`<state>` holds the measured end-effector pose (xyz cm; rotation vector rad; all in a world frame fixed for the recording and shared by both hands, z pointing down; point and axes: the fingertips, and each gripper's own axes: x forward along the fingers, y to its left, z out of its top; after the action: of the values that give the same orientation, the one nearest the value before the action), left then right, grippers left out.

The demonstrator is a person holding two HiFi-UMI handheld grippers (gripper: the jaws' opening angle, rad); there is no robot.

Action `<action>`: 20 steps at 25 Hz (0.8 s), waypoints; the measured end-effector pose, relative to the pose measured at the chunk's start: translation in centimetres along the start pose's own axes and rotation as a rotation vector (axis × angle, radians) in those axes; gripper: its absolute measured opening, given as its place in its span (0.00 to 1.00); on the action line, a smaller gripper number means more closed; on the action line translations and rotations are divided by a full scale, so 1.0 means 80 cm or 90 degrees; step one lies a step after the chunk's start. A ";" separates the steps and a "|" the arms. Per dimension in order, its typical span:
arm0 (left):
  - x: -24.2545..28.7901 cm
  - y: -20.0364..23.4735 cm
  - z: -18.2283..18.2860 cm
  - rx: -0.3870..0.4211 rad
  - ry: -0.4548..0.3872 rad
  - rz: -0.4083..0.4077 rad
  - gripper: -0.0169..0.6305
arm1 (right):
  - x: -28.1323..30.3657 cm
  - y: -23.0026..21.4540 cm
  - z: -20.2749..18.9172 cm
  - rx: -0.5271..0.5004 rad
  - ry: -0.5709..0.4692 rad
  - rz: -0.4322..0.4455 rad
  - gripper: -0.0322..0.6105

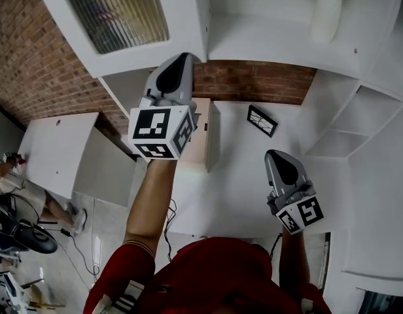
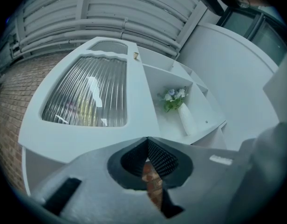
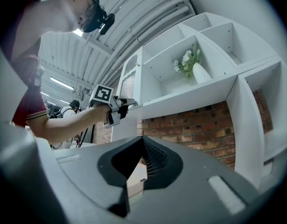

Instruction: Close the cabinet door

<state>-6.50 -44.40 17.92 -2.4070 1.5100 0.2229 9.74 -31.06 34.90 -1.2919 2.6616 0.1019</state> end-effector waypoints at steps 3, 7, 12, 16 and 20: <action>0.001 0.001 0.001 0.001 -0.004 0.001 0.02 | 0.001 -0.003 0.000 0.002 0.000 -0.002 0.07; 0.000 -0.001 -0.001 -0.001 -0.005 -0.002 0.02 | -0.001 -0.005 -0.004 0.005 0.000 -0.003 0.07; 0.001 -0.001 -0.001 -0.013 0.002 -0.013 0.02 | 0.001 -0.003 -0.002 0.006 -0.003 -0.002 0.07; 0.000 -0.001 -0.001 -0.017 0.004 -0.019 0.02 | -0.001 0.001 0.000 0.003 -0.004 -0.002 0.07; -0.003 0.000 0.000 -0.023 0.002 -0.021 0.02 | -0.004 0.003 0.002 0.001 -0.004 -0.008 0.07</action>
<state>-6.59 -44.18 17.97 -2.4598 1.4784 0.2419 9.80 -30.64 34.80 -1.3050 2.6484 0.1022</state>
